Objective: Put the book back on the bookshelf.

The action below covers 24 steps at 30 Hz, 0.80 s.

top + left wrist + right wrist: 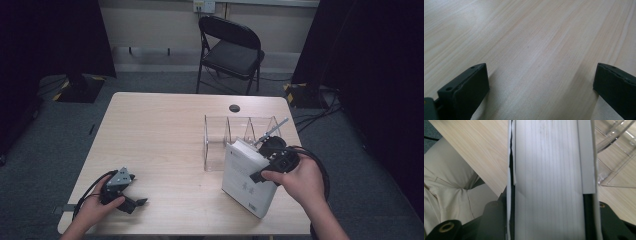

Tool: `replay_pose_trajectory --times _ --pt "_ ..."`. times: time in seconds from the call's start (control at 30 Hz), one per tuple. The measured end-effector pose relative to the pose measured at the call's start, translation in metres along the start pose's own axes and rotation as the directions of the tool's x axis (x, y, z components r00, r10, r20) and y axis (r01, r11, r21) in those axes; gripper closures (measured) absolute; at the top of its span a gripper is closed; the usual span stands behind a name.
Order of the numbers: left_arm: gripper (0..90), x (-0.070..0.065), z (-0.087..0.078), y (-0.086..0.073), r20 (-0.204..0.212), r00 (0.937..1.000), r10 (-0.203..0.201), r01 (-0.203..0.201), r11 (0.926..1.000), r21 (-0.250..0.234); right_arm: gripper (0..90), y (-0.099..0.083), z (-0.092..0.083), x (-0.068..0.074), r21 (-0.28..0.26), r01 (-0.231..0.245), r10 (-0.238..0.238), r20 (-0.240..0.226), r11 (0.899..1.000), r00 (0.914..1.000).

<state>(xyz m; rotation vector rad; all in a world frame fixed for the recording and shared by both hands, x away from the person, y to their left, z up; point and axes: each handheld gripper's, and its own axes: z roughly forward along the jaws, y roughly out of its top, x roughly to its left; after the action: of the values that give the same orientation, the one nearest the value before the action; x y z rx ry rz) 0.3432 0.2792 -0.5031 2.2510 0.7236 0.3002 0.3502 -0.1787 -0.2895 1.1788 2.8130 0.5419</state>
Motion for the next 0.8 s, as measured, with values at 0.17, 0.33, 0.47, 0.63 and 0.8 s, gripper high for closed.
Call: replay_pose_trajectory --times 0.17,0.33,0.47,0.63,0.8 --pt "0.0 0.0 0.0 0.0 0.0 1.0 0.0 0.0 1.0 0.0 52.0 -0.004 -0.002 -0.005 0.007 -0.004 0.003 0.014 1.0 0.9999" --pt "0.0 0.0 0.0 0.0 0.0 1.0 0.0 0.0 1.0 0.0 52.0 -0.008 -0.004 -0.009 0.006 -0.014 0.013 0.022 1.0 0.9997" --pt "0.0 0.0 0.0 0.0 0.002 1.0 0.001 -0.001 1.0 0.0 52.0 -0.01 -0.004 -0.013 0.005 -0.021 0.021 0.021 1.0 0.9996" --pt "0.0 0.0 0.0 0.0 0.002 1.0 0.002 -0.002 1.0 0.0 52.0 -0.011 -0.005 -0.015 0.008 -0.028 0.028 0.031 1.0 0.9991" --pt "0.0 0.0 0.0 0.0 0.002 1.0 0.002 -0.002 1.0 0.0 52.0 -0.012 -0.007 -0.018 0.003 -0.036 0.036 0.031 0.999 0.9989"
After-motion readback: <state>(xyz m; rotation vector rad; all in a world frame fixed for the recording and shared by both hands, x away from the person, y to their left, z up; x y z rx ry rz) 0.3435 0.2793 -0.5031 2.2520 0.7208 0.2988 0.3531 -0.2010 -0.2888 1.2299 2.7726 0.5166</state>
